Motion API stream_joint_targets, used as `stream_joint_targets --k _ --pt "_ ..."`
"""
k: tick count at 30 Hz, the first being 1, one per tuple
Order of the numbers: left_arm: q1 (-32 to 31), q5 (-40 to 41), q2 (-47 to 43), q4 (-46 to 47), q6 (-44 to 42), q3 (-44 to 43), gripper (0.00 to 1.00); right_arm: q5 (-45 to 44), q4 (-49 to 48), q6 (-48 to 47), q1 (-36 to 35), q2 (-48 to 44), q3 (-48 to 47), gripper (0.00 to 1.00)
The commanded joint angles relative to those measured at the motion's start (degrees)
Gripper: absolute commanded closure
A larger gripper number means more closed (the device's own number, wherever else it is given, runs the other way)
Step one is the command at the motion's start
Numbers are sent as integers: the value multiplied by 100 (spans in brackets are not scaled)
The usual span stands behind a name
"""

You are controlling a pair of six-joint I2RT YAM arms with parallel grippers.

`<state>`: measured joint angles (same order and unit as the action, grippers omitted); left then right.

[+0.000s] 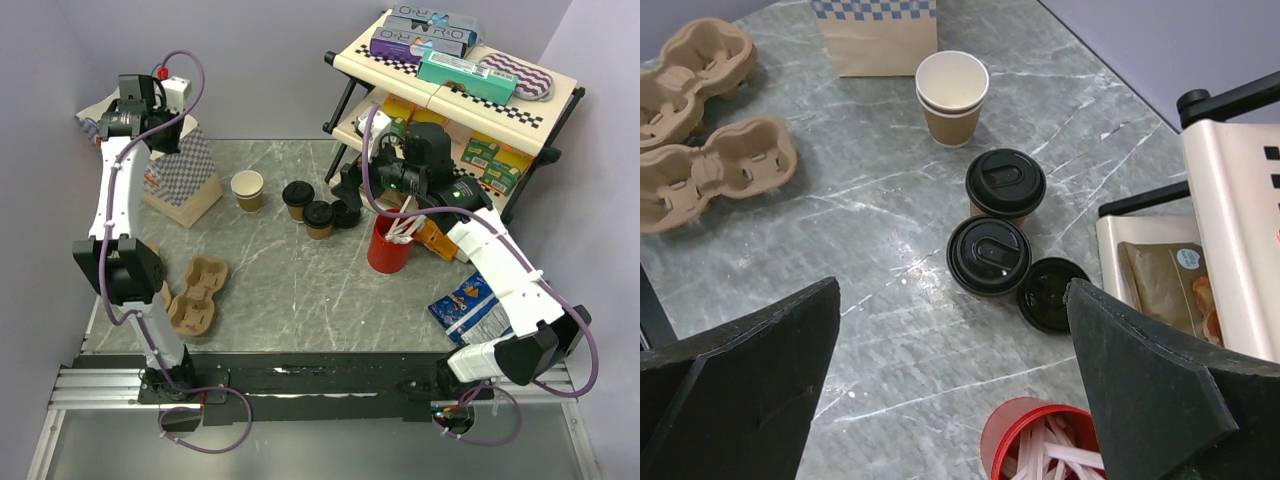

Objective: Pack the takeout coffee

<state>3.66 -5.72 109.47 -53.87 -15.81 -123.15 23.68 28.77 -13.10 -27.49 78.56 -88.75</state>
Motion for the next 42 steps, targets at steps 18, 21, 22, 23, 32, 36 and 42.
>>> stream_joint_targets --k 18,21,22,23,32,36,42 --pt "-331 116 -2122 228 52 -429 99 49 -188 115 68 -61 69 1" --pt "-515 -306 -2534 122 8 -289 99 14 -188 54 77 -52 7 1" --pt "-550 -412 -2632 113 17 -245 99 -4 -197 27 77 -43 -28 1" --pt "-577 -535 -2728 122 26 -140 99 -21 -197 10 85 -43 -37 1" --pt "-849 -2723 -3634 -185 -158 809 99 -153 -241 -113 182 80 -239 1" --pt "-1209 -2979 -3749 -422 -431 1223 99 -162 -232 -140 200 133 -309 1" --pt "-1833 -2795 -3942 -502 -519 1961 99 -215 -223 -175 217 89 -213 1"
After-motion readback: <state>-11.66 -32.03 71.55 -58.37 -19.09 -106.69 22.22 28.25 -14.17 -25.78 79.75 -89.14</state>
